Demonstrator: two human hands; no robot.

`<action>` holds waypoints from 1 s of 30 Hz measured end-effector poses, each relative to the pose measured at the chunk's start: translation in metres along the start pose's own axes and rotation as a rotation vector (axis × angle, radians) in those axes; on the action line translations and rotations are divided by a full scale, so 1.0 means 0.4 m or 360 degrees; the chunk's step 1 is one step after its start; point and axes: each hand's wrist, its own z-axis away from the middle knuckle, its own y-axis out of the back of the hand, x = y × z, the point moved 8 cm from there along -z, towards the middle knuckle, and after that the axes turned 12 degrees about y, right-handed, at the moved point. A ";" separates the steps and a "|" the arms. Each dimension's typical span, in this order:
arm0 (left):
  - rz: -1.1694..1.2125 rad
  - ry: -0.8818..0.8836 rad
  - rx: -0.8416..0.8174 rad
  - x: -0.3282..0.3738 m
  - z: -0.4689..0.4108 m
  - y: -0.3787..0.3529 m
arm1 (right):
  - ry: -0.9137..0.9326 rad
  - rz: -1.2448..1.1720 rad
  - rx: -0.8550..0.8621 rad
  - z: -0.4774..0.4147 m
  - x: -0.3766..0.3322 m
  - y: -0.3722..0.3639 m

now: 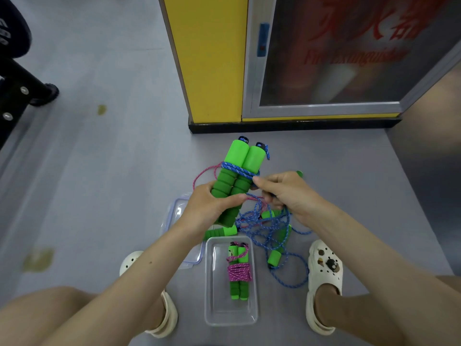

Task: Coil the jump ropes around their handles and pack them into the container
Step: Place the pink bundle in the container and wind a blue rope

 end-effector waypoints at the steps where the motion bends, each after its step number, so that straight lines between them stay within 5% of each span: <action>1: -0.0038 -0.0025 0.0030 0.004 0.000 0.005 | 0.0005 0.0075 -0.0024 -0.002 0.003 0.001; 14: -0.1333 -0.0569 0.0945 0.074 0.044 0.039 | 0.0132 0.0183 -0.0257 0.003 0.004 -0.059; 21: -0.1617 -0.0846 0.1135 0.078 0.065 0.017 | 0.0098 0.0016 -0.0451 0.025 0.001 -0.107; 30: -0.1838 -0.1210 0.1256 0.066 0.089 -0.036 | 0.0104 -0.0203 -0.0304 0.009 -0.001 -0.098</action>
